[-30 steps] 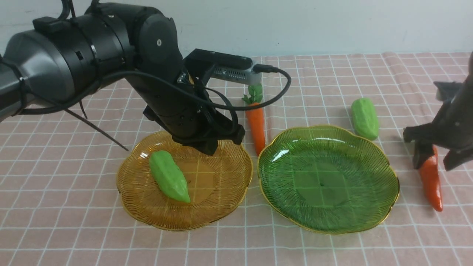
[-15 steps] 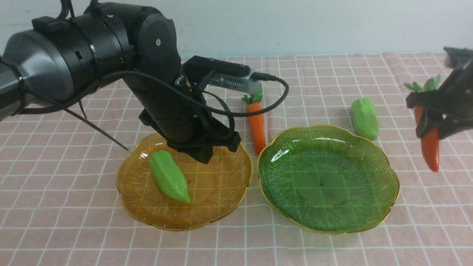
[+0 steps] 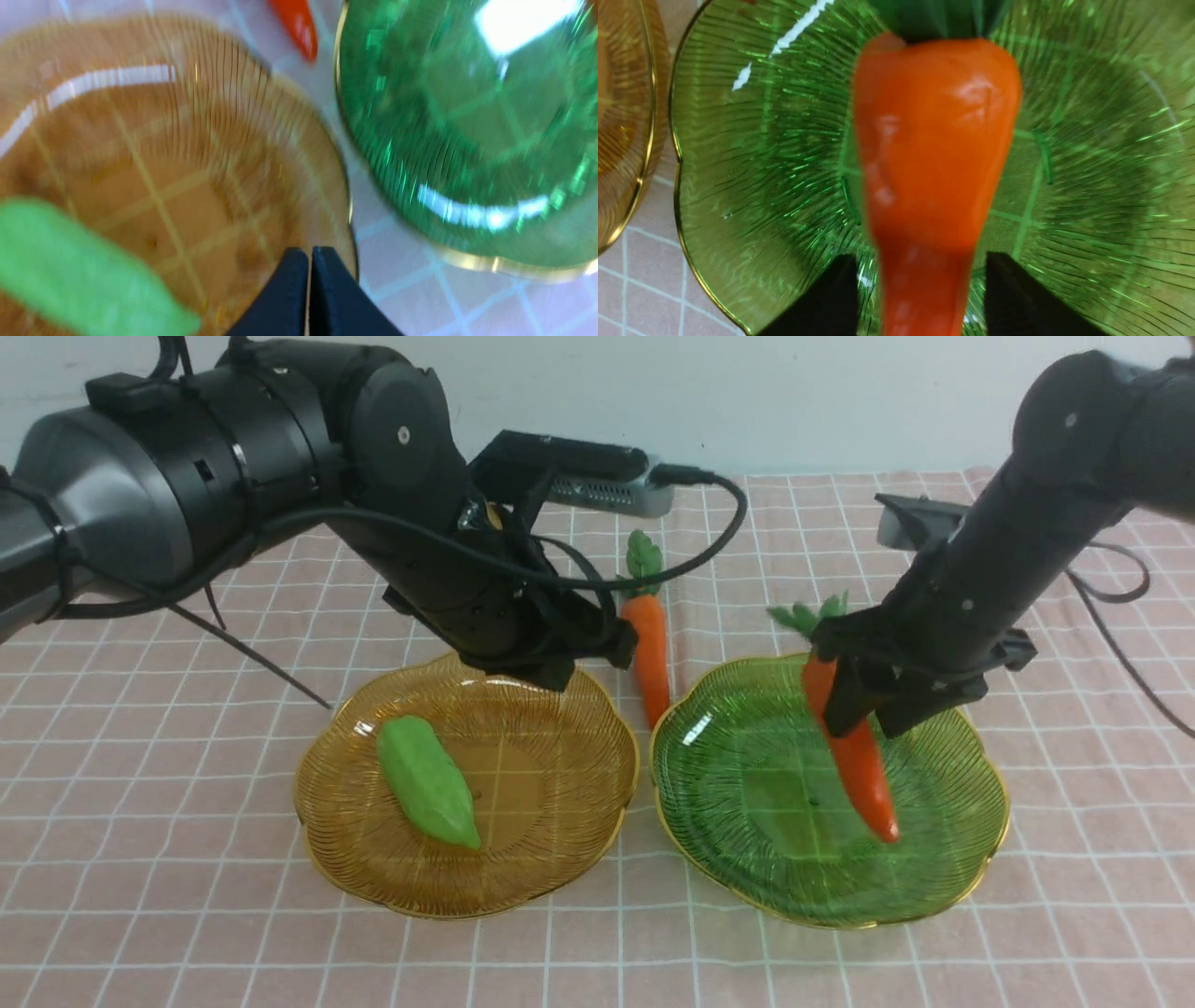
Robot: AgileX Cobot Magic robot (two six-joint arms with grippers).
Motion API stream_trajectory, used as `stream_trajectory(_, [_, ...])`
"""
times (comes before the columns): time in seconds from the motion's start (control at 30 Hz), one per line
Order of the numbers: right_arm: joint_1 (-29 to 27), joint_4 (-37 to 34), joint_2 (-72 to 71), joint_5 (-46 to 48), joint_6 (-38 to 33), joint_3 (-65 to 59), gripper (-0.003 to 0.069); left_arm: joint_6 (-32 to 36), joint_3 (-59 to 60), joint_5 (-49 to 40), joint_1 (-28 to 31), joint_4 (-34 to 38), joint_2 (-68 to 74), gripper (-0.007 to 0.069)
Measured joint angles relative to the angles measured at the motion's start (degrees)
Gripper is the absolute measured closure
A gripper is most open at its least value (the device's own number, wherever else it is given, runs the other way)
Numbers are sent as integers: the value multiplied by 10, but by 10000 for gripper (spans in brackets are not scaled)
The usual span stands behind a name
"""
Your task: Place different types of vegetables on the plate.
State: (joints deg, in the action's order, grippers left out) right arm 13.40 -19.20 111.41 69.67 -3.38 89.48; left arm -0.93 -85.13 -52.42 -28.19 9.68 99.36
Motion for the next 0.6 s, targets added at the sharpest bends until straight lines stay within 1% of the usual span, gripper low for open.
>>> stream_trajectory(0.07, [4,0,5,0,0,0,279,0,-16,16,0,2,8,628])
stream_trajectory(0.13, [5,14,6,0,-3,1,189,1,-58,23,0,6,31,628])
stream_trajectory(0.17, [6,33,6,-1,-4,5,146,1,-86,18,0,6,48,628])
stream_trajectory(0.23, [5,82,6,-11,-1,19,105,1,-120,-2,0,8,71,628])
stream_trajectory(0.27, [0,128,7,-38,16,37,84,1,-141,-20,0,9,85,628])
stream_trajectory(0.3, [-8,145,10,-62,34,51,78,1,-150,-36,0,10,93,628])
stream_trajectory(0.43, [-53,168,54,-123,71,121,74,1,-164,-84,0,10,99,628])
stream_trajectory(0.6, [-88,164,157,-145,95,183,74,1,-166,-162,0,9,99,628])
